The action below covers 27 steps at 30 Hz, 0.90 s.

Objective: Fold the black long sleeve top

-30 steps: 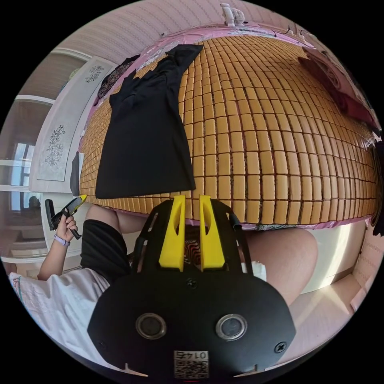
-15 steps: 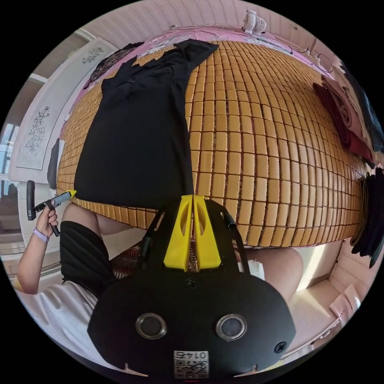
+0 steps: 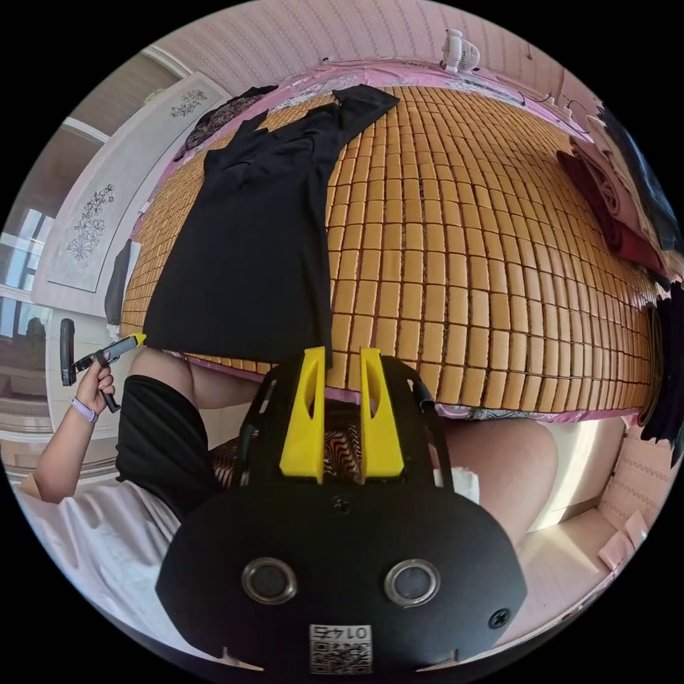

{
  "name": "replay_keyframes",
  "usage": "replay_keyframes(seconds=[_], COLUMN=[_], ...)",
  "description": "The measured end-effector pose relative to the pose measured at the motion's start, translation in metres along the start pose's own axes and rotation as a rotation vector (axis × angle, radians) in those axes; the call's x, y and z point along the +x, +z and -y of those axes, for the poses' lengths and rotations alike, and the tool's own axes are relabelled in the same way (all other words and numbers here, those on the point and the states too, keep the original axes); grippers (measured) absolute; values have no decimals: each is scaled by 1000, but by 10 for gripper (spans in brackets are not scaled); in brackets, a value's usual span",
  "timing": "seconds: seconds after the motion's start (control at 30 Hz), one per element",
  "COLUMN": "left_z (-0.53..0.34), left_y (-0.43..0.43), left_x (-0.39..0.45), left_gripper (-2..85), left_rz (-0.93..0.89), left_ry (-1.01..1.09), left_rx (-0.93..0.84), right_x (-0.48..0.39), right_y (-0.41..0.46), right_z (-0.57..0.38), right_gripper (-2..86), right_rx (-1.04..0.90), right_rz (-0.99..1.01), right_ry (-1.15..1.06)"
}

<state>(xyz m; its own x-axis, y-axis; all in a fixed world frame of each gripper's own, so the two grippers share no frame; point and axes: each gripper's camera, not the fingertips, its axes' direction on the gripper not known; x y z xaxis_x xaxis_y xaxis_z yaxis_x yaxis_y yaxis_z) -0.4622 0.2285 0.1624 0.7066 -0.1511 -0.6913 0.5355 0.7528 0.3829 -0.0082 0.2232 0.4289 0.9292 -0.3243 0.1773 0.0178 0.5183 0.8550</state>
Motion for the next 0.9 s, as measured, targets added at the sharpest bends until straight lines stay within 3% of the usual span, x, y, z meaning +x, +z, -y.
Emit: replay_keyframes(seconds=[0.17, 0.37, 0.67, 0.9], left_z=[-18, -43, -75, -89], left_y=[-4, -13, -19, -10], left_x=[-2, -9, -13, -8], left_gripper=[-10, -10, -10, -10], left_rz=[18, -8, 30, 64], left_ry=[-2, 9, 19, 47], left_rx=[-3, 11, -5, -59], right_x=[-18, -18, -14, -14], right_y=[17, 5, 0, -16], right_z=[-2, -39, -54, -78], right_gripper=[4, -6, 88, -3], right_rx=[-36, -118, -38, -46], right_rz=[-100, -80, -65, -151], right_ry=[-52, -132, -9, -102])
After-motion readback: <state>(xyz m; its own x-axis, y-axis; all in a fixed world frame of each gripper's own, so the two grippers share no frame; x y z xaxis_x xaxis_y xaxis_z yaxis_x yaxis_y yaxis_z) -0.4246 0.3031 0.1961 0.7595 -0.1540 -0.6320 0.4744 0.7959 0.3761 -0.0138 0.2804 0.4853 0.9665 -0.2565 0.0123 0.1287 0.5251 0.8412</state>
